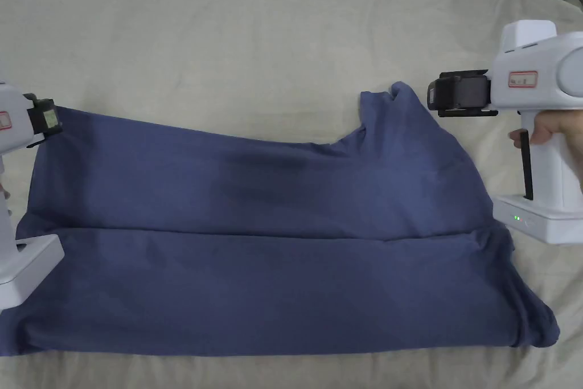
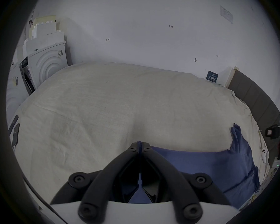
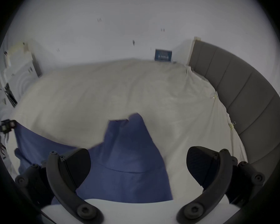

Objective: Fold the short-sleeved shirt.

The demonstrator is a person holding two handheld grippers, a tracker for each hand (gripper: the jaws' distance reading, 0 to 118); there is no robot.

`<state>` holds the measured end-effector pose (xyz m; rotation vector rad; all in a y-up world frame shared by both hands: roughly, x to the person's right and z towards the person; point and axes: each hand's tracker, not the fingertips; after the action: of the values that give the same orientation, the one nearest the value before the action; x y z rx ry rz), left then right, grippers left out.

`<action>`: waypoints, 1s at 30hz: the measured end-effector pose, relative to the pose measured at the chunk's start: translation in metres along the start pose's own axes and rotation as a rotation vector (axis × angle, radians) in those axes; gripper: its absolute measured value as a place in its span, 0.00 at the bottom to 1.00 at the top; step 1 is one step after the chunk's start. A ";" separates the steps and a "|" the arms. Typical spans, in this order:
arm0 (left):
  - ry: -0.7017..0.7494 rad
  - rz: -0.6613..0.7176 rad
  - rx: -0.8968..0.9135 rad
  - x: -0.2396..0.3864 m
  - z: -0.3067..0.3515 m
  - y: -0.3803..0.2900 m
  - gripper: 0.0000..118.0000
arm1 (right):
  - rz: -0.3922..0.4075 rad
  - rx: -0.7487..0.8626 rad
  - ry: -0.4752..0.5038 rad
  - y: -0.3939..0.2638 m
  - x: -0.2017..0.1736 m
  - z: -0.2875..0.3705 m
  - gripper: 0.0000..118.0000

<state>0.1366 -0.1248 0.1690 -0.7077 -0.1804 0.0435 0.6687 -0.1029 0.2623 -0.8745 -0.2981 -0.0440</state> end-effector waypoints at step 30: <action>-0.002 0.043 -0.041 -0.008 0.022 -0.002 0.00 | -0.113 -0.089 -0.016 -0.016 0.038 0.006 0.01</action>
<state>0.1251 -0.1128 0.1857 -0.7522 -0.1685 0.0813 0.7009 -0.1060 0.2886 -0.9462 -0.3628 -0.1565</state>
